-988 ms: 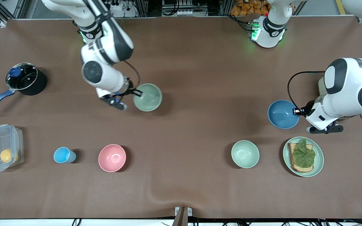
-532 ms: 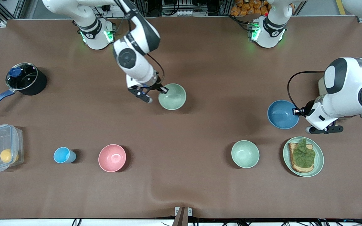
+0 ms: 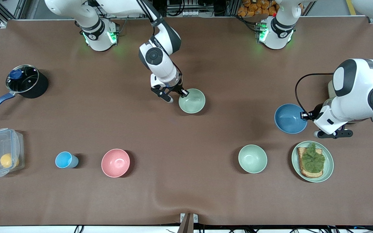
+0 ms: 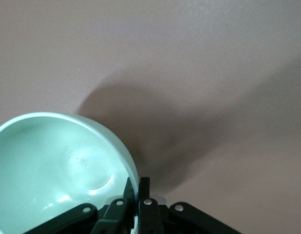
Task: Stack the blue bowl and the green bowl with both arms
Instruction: 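Carry the green bowl with the right gripper toward the table middle, then carry the blue bowl with the left gripper toward the green bowl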
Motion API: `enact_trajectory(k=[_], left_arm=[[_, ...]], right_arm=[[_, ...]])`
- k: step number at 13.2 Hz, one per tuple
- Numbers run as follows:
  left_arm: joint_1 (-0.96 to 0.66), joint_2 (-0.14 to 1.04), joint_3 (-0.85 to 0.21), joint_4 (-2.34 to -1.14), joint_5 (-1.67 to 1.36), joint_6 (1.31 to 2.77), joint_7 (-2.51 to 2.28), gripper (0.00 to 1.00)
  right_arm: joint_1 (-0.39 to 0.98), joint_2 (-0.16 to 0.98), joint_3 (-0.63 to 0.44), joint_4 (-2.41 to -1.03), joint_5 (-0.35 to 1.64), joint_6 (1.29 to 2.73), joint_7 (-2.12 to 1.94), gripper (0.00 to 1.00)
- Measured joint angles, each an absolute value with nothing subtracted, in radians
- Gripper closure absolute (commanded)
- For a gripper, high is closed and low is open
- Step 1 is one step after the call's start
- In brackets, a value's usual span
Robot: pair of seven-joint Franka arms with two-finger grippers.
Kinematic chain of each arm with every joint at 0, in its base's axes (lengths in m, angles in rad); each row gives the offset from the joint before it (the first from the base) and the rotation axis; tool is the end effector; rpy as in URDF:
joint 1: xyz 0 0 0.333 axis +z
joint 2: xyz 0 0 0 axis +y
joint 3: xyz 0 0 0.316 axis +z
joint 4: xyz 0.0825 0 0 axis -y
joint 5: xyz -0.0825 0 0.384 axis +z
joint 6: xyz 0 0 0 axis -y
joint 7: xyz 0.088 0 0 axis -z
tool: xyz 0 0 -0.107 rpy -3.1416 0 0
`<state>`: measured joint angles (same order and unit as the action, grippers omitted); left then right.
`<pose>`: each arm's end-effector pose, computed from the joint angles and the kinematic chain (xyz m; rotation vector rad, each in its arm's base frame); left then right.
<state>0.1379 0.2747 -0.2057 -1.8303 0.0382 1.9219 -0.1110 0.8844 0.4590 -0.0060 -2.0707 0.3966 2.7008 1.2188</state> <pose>0.6037 -0.0316 0.3722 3.1234 0.0460 -0.2790 0.3962 0.4573 0.2209 -2.7272 0.9721 0.1249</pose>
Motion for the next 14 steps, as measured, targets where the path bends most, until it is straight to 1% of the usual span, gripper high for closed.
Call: enact_trajectory(k=[11, 12, 14], left_arm=[[0.078, 0.275, -0.207, -1.823, 0.038, 1.922, -0.117, 1.00], [0.078, 0.275, -0.207, -1.820, 0.038, 1.922, -0.118, 1.00], [0.079, 0.275, -0.207, -1.816, 0.038, 1.922, -0.120, 1.00]], right_arm=[[0.896, 0.484, -0.007, -2.068, 0.397, 2.707, 1.219, 1.00], [0.896, 0.484, -0.007, -2.068, 0.397, 2.707, 1.219, 0.97], [0.896, 0.484, -0.007, -2.068, 0.397, 2.707, 1.219, 0.00]])
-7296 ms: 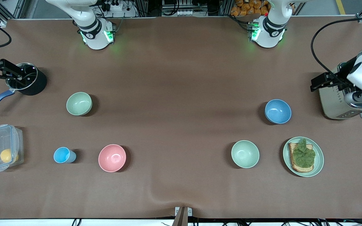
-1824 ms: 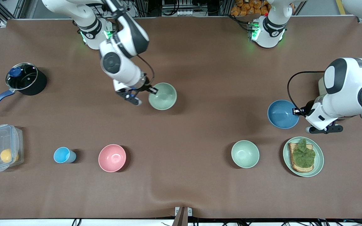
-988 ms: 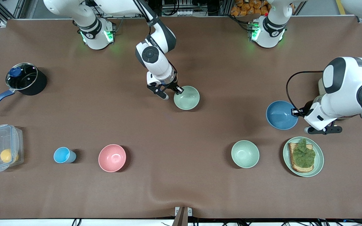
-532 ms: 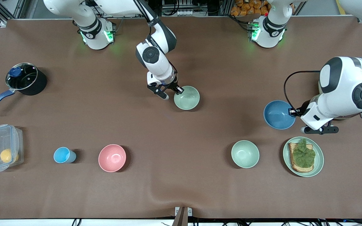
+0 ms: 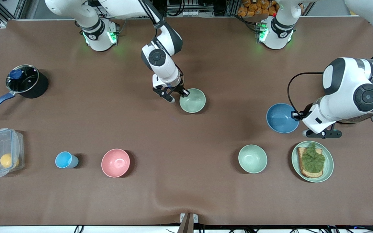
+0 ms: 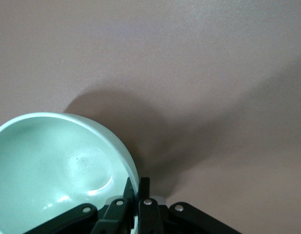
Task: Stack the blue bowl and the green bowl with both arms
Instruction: 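Carry the blue bowl with the left gripper toward the green bowl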
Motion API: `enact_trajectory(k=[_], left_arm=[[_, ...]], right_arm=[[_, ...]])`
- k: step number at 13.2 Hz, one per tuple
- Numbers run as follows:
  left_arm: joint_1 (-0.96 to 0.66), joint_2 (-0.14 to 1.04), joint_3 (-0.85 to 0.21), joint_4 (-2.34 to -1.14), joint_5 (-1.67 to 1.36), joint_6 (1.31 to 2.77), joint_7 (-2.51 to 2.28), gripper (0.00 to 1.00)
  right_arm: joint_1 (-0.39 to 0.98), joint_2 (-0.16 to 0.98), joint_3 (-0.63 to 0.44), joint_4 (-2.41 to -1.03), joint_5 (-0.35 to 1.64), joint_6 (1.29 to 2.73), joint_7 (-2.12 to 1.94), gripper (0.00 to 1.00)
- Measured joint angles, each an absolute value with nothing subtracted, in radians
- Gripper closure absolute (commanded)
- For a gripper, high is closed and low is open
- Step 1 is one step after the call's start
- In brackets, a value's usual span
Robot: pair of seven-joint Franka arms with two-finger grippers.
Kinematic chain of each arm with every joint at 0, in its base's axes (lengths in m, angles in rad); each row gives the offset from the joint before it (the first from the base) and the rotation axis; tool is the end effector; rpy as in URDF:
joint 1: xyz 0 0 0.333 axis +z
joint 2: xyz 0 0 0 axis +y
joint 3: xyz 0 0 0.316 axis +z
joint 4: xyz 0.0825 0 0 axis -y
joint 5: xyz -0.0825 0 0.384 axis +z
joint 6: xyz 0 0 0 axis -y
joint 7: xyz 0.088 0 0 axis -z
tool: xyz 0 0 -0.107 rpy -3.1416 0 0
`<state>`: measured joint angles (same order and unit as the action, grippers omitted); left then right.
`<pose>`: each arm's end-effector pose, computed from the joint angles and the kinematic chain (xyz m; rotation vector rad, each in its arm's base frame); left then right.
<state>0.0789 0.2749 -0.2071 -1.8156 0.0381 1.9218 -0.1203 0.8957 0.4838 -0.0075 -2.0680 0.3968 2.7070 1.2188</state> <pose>0.6042 -0.0680 0.3786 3.1295 -0.0327 -0.2571 0.3910 0.4598 0.2076 -2.7463 0.9675 0.1314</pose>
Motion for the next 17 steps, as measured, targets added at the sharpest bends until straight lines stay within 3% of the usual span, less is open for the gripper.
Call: enact_trajectory(k=[10, 17], left_arm=[[0.079, 0.254, -0.366, -1.778, 0.021, 1.887, -0.354, 1.00], [0.042, 0.277, -0.396, -1.791, -0.074, 1.888, -0.416, 1.00]], right_arm=[[0.895, 0.457, -0.030, -2.033, 0.405, 2.656, 1.301, 0.00], [0.767, 0.400, -0.052, -1.924, 0.411, 2.352, 1.448, 0.00]])
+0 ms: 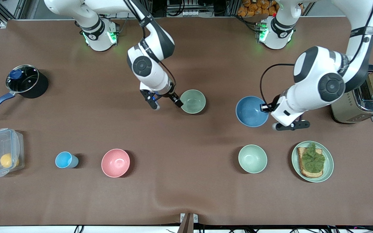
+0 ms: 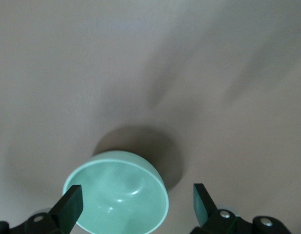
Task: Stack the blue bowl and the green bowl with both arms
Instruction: 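Carry the blue bowl with the left gripper toward the green bowl, then lower the blue bowl into the green bowl with the left gripper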
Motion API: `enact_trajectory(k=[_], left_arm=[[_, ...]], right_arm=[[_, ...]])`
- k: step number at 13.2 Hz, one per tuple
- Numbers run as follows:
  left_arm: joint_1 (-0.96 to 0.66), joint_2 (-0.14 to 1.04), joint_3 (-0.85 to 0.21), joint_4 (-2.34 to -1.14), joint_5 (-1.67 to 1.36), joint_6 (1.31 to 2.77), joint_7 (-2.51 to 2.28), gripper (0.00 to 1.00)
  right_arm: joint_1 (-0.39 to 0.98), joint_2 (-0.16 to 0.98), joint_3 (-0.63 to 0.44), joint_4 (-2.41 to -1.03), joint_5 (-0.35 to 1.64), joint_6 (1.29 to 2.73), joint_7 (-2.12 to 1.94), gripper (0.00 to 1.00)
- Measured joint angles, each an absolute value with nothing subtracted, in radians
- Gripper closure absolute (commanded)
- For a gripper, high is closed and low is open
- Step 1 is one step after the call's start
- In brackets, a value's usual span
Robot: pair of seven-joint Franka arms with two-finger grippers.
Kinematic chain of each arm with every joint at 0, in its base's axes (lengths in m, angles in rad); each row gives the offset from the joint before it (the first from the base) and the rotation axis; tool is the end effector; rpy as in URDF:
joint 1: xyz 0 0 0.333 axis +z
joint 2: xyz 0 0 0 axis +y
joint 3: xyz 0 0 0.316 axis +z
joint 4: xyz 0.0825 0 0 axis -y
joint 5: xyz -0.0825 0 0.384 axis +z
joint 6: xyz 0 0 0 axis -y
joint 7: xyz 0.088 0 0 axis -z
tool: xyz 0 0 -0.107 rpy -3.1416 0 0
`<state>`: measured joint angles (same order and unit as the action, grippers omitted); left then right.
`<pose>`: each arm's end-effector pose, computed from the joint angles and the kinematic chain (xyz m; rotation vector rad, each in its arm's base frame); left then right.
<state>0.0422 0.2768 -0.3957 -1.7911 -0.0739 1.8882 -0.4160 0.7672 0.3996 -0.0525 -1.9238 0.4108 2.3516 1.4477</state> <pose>0.5745 -0.2020 0.3957 3.0190 0.1456 -0.3239 0.4691 0.4167 0.2863 -2.5923 1.4419 0.3406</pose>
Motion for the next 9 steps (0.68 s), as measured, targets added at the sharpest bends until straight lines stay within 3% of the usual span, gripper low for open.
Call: enact_trajectory(k=[9], left_arm=[[-0.111, 0.324, -0.404, -1.866, -0.084, 2.043, -0.657, 1.00]], right_arm=[[0.732, 0.540, -0.053, -1.920, 0.639, 2.413, 1.491, 0.00]])
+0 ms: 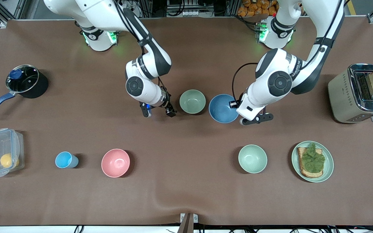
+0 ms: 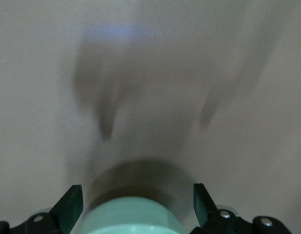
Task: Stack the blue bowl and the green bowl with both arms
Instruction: 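Lower the blue bowl into the green bowl with the left gripper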
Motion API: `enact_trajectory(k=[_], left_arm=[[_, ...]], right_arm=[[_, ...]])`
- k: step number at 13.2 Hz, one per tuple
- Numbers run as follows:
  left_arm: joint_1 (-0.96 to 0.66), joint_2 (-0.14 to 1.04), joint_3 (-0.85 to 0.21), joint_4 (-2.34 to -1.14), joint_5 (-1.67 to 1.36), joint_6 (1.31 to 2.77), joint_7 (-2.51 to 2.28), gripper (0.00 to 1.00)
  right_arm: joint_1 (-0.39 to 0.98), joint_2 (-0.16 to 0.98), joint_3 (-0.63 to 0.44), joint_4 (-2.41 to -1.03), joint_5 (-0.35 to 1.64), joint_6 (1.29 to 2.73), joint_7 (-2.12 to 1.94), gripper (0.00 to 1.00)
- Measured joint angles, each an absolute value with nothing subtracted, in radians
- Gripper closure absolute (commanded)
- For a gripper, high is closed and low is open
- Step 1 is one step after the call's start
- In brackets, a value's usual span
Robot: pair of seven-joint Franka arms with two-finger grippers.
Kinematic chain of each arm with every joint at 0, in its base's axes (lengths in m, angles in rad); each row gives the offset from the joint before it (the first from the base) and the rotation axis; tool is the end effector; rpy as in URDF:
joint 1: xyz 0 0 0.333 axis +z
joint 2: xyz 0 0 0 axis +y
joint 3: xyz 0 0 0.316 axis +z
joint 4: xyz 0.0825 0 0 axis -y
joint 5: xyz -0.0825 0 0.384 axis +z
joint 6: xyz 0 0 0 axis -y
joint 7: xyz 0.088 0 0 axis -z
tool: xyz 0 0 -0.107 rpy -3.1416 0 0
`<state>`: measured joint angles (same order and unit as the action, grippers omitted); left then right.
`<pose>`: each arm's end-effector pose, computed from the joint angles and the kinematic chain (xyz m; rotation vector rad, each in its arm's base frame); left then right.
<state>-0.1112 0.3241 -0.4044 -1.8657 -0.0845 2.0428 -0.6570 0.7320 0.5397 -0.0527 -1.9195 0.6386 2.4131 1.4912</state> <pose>0.5356 -0.2935 0.3476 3.0120 0.2958 -0.3237 0.4820 0.3951 0.2058 -2.3508 1.7812 0.5335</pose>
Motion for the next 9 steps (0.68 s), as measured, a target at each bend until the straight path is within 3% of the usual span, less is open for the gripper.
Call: enact_trajectory(k=[9], left_arm=[[-0.169, 0.337, -0.404, -1.909, -0.084, 2.122, -0.750, 1.00]], right_arm=[[0.732, 0.600, -0.044, -1.901, 0.785, 2.487, 1.462, 0.00]])
